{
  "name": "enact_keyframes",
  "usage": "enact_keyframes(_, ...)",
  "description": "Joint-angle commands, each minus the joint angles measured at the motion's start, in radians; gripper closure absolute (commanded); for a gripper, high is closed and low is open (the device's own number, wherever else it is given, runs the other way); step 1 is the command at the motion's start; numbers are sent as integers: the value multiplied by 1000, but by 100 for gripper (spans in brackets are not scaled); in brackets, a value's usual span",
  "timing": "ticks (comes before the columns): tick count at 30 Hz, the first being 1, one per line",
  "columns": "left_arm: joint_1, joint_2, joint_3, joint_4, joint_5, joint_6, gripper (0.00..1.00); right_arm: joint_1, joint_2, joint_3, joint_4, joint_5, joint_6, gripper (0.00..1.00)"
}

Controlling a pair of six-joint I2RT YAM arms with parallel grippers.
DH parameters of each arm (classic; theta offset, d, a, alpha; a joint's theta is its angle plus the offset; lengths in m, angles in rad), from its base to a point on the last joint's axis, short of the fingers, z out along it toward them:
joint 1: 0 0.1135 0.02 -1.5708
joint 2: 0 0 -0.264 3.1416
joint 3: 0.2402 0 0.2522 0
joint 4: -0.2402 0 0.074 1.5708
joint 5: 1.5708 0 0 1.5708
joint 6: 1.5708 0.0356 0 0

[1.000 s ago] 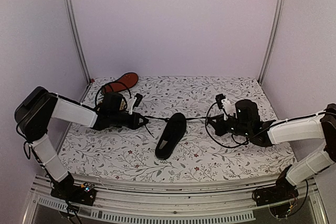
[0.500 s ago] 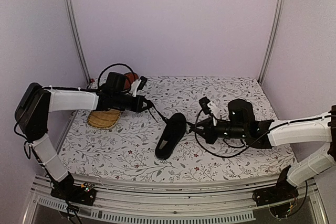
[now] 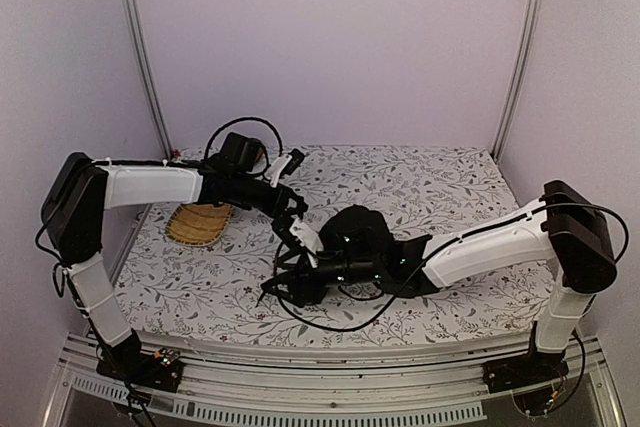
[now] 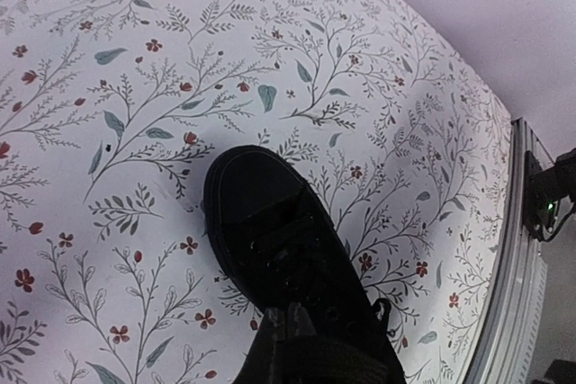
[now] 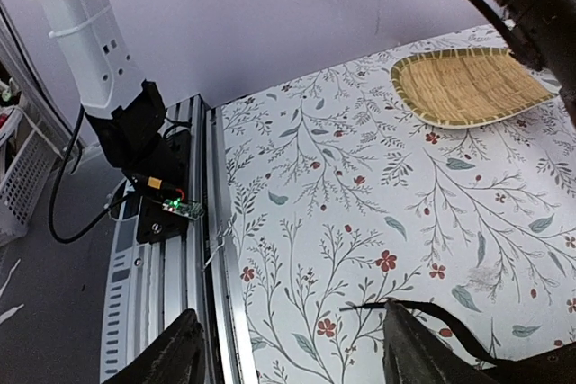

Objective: Tie the shoes
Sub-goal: Place the half-tied shoelace at the center of the board.

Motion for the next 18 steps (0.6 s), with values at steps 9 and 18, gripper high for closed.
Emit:
enact_keyframes(9,-44,-43,4,43,62,71,100,-337,-208,-76,-88,-22,134,28)
enact_keyframes(18,-58,-43,14,65,48,80,100,-413,-62,42,-96,-224,223,36)
